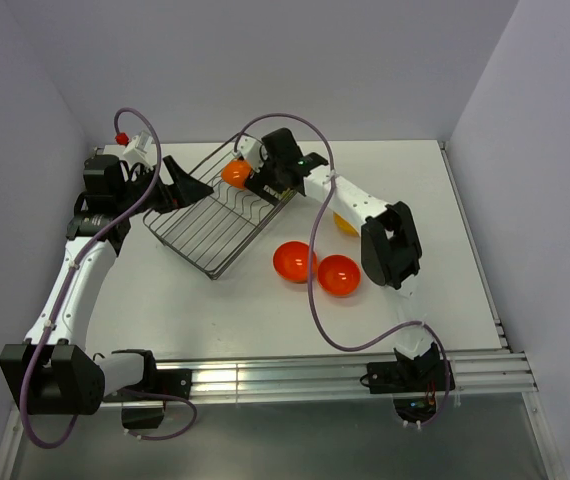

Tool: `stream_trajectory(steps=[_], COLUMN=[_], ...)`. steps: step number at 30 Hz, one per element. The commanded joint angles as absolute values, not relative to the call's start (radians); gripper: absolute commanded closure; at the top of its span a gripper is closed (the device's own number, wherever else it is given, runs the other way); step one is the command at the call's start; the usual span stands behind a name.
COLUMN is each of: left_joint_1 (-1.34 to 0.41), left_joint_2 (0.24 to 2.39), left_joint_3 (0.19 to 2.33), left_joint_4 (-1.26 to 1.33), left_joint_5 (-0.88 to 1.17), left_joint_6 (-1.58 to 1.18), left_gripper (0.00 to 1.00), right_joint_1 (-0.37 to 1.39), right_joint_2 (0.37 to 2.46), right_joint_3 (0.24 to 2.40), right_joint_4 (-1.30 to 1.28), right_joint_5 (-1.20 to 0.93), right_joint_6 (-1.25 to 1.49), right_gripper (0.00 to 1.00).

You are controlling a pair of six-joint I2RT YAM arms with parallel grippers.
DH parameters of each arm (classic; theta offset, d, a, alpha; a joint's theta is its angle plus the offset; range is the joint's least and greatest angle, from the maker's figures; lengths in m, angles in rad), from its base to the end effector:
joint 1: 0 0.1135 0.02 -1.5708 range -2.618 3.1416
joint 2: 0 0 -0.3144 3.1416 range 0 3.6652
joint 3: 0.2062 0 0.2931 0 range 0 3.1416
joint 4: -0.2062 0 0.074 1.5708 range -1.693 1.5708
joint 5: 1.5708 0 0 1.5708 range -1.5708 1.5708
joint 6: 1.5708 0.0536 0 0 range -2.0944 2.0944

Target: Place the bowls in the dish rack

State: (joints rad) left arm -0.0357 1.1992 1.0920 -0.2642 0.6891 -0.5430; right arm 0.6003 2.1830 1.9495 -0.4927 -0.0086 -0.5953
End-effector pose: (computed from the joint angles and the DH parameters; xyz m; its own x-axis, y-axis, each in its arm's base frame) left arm 0.3036 -0.0449 0.3935 -0.6307 -0.3765 -0.6786 0.3431 0.6490 -0.6790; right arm 0.4858 0.3331 0.2781 -0.1340 -0.7712 -0.6223 -0.7793 0.4699 -0.4146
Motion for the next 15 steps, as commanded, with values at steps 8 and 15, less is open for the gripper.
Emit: stream_trajectory(steps=[8, 15], left_joint_1=[-0.031, -0.029], left_joint_2=[1.163, 1.158], left_joint_3=[1.091, 1.100], left_joint_4=[-0.233, -0.242], left_joint_5=[0.713, 0.709], left_joint_6=[-0.542, -0.529], left_gripper=[0.01, 0.01], right_joint_1=[0.604, 0.584], right_joint_2=[2.138, 2.220], right_joint_3=[2.080, 2.174], right_joint_4=[-0.532, -0.595], right_joint_5=[-0.058, -0.058], right_joint_6=[-0.497, -0.505], right_gripper=[0.09, 0.06])
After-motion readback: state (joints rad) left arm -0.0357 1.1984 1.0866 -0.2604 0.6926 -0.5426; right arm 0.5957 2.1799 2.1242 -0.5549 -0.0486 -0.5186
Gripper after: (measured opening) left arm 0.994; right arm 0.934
